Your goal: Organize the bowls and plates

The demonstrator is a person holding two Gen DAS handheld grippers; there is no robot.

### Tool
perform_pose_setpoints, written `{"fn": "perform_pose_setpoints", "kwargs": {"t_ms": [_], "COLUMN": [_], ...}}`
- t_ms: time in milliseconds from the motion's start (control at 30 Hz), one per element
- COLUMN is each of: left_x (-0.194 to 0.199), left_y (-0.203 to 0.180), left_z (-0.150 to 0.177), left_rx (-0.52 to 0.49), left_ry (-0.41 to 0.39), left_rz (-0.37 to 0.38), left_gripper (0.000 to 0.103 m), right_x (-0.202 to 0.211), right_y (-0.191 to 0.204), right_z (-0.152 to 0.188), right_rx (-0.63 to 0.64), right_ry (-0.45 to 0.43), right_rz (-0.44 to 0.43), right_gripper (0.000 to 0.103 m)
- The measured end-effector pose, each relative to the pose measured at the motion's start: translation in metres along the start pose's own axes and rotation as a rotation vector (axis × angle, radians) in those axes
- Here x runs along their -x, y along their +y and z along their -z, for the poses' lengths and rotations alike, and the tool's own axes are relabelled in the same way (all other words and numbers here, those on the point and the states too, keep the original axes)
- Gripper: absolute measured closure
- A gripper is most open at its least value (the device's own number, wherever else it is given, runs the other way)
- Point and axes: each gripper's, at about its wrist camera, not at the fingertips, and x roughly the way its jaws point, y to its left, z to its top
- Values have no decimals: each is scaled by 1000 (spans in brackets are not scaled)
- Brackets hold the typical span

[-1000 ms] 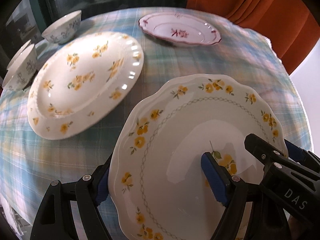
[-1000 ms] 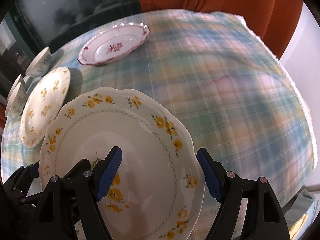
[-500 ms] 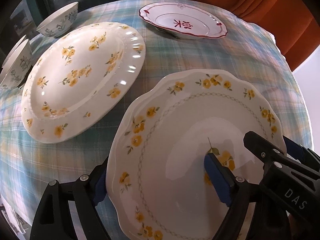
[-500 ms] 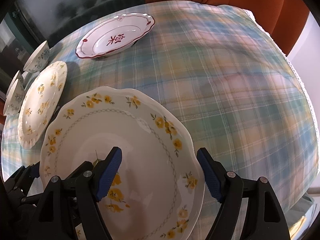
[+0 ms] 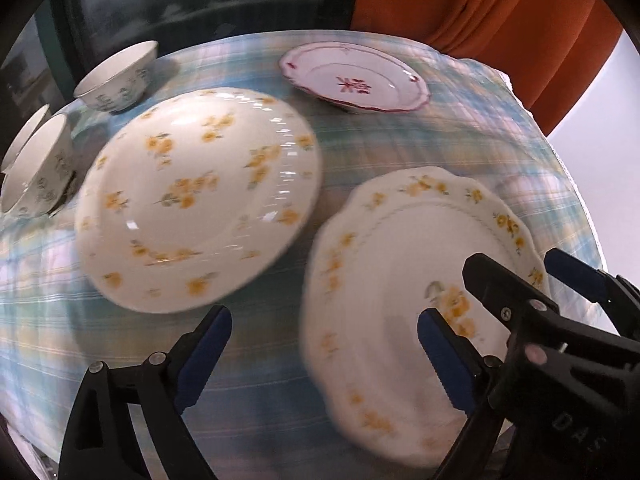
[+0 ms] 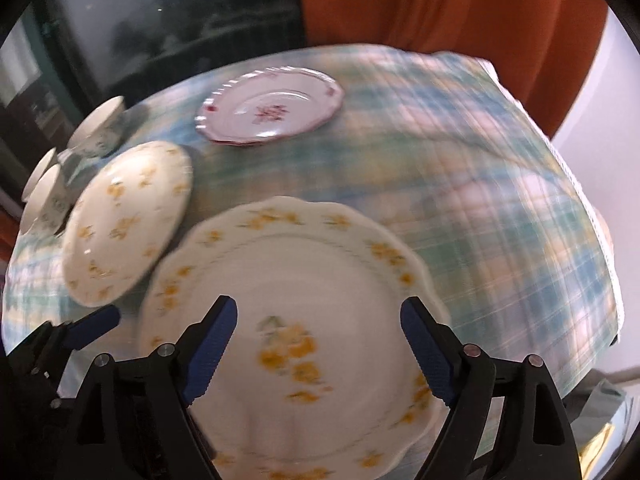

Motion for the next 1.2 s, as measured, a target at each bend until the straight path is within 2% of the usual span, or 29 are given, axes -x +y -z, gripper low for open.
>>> {"fn": "perform_pose_setpoints", "kwargs": {"t_ms": [233, 600, 967, 1200], "left_x": [24, 27, 1, -28], "left_y": [48, 111, 143, 148], "left_z": [6, -15, -61, -81], "left_rx": [-20, -26, 90, 135], "left_ry": [-31, -43, -57, -25], "left_rz": [-29, -61, -128, -149], "left_gripper": [8, 8, 8, 11], "right_x": [13, 7, -33, -69], "right_y": [53, 121, 143, 146], "right_z": [3, -6, -57, -84], "right_rx": [-10, -65, -60, -43], "right_ry": [-30, -44, -46, -24], "right_rz": [-10, -15, -43, -50], "right_gripper": [16, 16, 16, 16]}}
